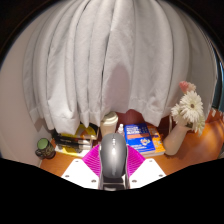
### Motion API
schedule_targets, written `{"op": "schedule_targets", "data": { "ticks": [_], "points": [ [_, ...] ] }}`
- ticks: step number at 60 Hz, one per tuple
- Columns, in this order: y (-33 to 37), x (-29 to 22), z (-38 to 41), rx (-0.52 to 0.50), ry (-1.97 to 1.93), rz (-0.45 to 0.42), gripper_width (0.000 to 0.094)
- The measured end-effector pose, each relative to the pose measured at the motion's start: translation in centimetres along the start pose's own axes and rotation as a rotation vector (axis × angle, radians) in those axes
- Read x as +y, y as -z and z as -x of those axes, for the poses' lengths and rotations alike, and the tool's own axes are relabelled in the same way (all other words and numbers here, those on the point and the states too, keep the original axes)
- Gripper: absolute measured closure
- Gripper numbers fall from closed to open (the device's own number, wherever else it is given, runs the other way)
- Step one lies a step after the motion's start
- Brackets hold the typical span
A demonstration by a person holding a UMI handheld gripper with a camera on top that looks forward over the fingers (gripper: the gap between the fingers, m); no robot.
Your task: Arrange mouse
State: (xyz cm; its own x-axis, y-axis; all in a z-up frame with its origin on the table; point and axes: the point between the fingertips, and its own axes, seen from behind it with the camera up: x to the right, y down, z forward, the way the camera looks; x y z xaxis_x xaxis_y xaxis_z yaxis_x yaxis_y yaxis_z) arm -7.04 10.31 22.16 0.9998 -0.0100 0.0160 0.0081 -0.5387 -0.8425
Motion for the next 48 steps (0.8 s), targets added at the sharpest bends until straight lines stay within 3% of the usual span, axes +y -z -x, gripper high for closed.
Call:
{"op": "schedule_targets", "data": {
  "ticks": [11, 12, 13, 18, 23, 24, 25, 26, 37, 44, 48],
  "points": [
    [-6.0, 12.7, 4.4, -0.005, -0.013, 0.22, 0.0641],
    [-6.4, 13.7, 4.5, -0.002, -0.011, 0.238, 0.0677],
    [-6.6, 14.6, 4.5, 0.001, -0.01, 0.252, 0.0641],
    [-7.9, 18.5, 4.6, 0.009, -0.003, 0.309, 0.064],
    [-8.8, 21.6, 4.9, 0.008, -0.001, 0.344, 0.0633],
    [-8.9, 22.4, 4.8, 0.01, 0.001, 0.357, 0.0582],
    [-8.5, 22.3, 4.7, 0.012, 0.002, 0.368, 0.0612],
    [-9.0, 21.9, 4.8, 0.014, -0.005, 0.318, 0.0613],
    [-8.9, 22.2, 4.8, 0.01, -0.019, 0.335, 0.0563],
    [-8.8, 22.2, 5.0, -0.009, -0.044, 0.343, 0.0427],
    [-7.9, 21.8, 4.9, -0.016, -0.064, 0.353, 0.019]
  ]
}}
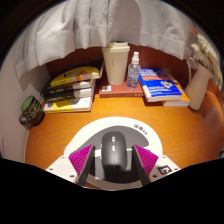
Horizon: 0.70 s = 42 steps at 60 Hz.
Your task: Arrange mouse
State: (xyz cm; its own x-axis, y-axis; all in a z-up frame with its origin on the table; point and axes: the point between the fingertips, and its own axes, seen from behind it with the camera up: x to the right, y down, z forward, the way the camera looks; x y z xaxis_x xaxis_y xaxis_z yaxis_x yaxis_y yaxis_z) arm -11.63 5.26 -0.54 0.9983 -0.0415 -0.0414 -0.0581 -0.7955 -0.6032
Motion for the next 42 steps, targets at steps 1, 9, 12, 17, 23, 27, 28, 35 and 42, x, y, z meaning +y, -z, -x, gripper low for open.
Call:
{"op": "schedule_targets", "data": {
  "ticks": [1, 9, 12, 17, 23, 27, 28, 35, 42],
  "points": [
    [0.5, -0.2, 0.0, -0.002, -0.002, -0.007, 0.0103],
    [6.4, -2.0, -0.3, -0.022, 0.012, -0.09, 0.008],
    [9.3, -2.5, -0.2, -0.035, 0.017, -0.12, 0.0078],
    [14.8, -3.1, -0.1, -0.062, 0.027, -0.17, 0.0082],
    [21.2, -2.7, -0.8, -0.066, 0.022, -0.226, 0.0085],
    [25.0, -1.7, -1.1, -0.078, 0.012, -0.251, 0.0087],
    [25.8, -1.4, -1.2, -0.082, 0.011, -0.255, 0.009],
    [30.7, 1.2, -2.1, -0.085, 0.015, -0.282, 0.0092],
    [34.0, 4.0, -3.1, -0.082, -0.011, -0.294, 0.0089]
  ]
}}
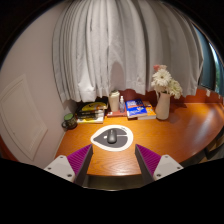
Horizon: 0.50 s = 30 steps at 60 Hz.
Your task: Arrange mouse
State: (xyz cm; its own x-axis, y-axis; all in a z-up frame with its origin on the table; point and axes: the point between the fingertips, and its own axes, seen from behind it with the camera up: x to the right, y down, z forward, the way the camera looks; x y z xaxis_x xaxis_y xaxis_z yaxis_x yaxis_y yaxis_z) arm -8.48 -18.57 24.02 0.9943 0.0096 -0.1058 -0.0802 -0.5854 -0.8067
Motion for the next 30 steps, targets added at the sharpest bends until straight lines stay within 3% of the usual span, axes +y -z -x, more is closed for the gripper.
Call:
{"op": "schedule_targets", "data": {
  "ticks": [30],
  "points": [
    [6.2, 2.0, -2.6, 0.034, 0.021, -0.054, 0.009]
  ]
}}
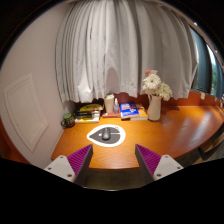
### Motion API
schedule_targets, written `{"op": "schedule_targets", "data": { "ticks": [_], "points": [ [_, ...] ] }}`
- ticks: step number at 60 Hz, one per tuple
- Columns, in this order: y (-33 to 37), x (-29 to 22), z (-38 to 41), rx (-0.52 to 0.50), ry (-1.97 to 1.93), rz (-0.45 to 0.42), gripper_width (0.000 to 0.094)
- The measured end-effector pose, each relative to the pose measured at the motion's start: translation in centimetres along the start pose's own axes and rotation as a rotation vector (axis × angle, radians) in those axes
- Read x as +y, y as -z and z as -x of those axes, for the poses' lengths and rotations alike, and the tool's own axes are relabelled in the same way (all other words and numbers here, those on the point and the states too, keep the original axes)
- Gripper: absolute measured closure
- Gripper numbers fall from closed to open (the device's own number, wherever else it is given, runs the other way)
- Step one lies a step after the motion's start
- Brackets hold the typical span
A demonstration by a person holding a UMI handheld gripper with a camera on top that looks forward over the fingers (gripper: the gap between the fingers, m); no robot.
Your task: Arrange mouse
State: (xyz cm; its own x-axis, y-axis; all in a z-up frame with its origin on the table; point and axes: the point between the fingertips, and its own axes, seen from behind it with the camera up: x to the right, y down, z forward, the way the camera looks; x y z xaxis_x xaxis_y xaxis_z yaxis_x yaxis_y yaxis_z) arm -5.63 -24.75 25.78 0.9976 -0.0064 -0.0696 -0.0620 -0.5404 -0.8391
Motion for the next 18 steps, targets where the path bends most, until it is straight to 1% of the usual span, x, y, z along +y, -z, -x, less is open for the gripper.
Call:
{"op": "schedule_targets", "data": {
  "ticks": [18],
  "points": [
    [1.5, -1.7, -0.3, -0.001, 0.002, -0.041, 0.0091]
  ]
}}
